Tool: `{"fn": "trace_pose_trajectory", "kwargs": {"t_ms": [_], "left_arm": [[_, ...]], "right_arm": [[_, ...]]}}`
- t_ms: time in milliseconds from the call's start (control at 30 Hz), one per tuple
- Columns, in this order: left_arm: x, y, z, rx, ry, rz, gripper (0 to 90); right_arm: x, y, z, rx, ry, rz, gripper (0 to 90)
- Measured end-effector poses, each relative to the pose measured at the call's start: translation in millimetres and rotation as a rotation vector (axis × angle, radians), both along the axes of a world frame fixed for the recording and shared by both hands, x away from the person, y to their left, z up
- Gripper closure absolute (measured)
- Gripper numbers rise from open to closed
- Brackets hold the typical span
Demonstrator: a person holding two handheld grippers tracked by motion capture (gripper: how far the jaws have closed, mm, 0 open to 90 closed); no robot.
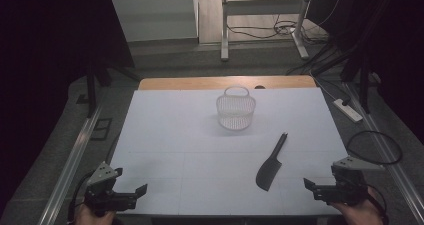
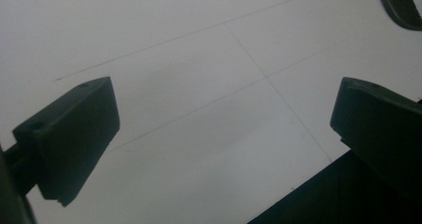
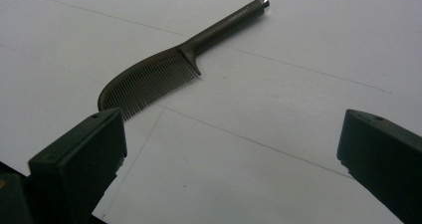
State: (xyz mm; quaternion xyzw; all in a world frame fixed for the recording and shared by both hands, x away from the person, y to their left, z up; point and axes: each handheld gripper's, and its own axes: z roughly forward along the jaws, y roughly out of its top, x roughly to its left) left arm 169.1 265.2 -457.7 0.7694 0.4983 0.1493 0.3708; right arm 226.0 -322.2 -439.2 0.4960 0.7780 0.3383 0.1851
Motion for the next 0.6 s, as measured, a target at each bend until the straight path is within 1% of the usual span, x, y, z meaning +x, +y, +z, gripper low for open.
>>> {"fn": "trace_pose_trajectory", "kwargs": {"t_ms": [100, 133, 233, 267, 600], "left_arm": [[-0.1, -0.2, 0.0, 0.004, -0.001, 0.001, 0.0], [-0.5, 0.2, 0.1, 0.002, -0.006, 0.002, 0.0], [-0.7, 1.5, 0.1, 0.005, -0.012, 0.012, 0.0], [-0.3, 2.7, -0.3, -0.007, -0.008, 0.012, 0.0], [1.0, 3.9, -1.1, -0.021, 0.006, 0.003, 0.0]], "right_arm": [[-0.4, -0.9, 0.4, 0.005, -0.002, 0.0, 0.0], [-0.5, -1.7, 0.6, 0.014, -0.005, -0.002, 0.0], [0.0, -1.7, 0.5, 0.015, -0.002, 0.0, 0.0], [0.0, -1.5, 0.5, 0.013, -0.002, 0.001, 0.0], [-0.2, 0.1, 0.2, 0.002, -0.001, 0.008, 0.0]]}}
